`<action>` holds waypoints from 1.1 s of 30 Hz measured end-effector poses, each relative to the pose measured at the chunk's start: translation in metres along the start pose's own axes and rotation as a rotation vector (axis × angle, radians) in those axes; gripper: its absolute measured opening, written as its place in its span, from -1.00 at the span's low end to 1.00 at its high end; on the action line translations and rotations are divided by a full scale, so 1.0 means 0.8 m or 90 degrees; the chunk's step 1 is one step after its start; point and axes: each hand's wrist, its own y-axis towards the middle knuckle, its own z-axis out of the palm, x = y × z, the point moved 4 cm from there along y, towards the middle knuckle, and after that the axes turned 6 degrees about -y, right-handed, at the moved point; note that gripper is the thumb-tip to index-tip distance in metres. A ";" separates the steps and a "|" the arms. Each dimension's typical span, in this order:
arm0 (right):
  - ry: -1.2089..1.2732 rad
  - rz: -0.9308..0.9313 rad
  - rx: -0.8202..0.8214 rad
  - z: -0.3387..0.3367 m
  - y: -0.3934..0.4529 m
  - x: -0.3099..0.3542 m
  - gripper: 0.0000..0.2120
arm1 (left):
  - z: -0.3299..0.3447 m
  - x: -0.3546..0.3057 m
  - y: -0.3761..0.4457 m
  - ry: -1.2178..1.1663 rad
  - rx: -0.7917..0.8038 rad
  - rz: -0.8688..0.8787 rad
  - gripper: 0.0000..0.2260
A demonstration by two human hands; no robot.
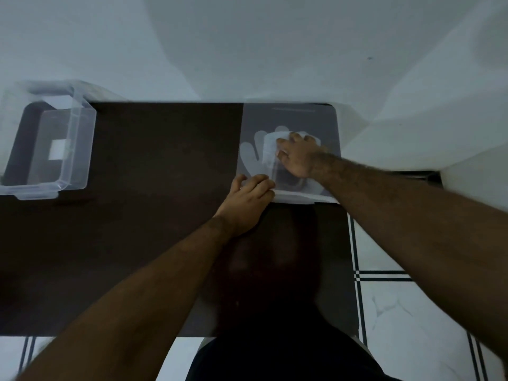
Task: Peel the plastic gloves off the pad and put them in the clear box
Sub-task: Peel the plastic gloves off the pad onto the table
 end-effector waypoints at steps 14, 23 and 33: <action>-0.010 0.018 0.000 0.003 -0.005 0.009 -0.39 | 0.042 -0.074 -0.123 0.004 -0.040 0.104 -0.55; -0.022 -0.056 -0.138 0.046 -0.063 0.030 -0.44 | 0.060 -0.102 -0.193 -0.033 0.022 0.041 -0.57; -0.044 -0.132 -0.275 0.150 -0.212 0.076 -0.58 | 0.063 -0.086 -0.232 0.000 0.085 0.050 -0.59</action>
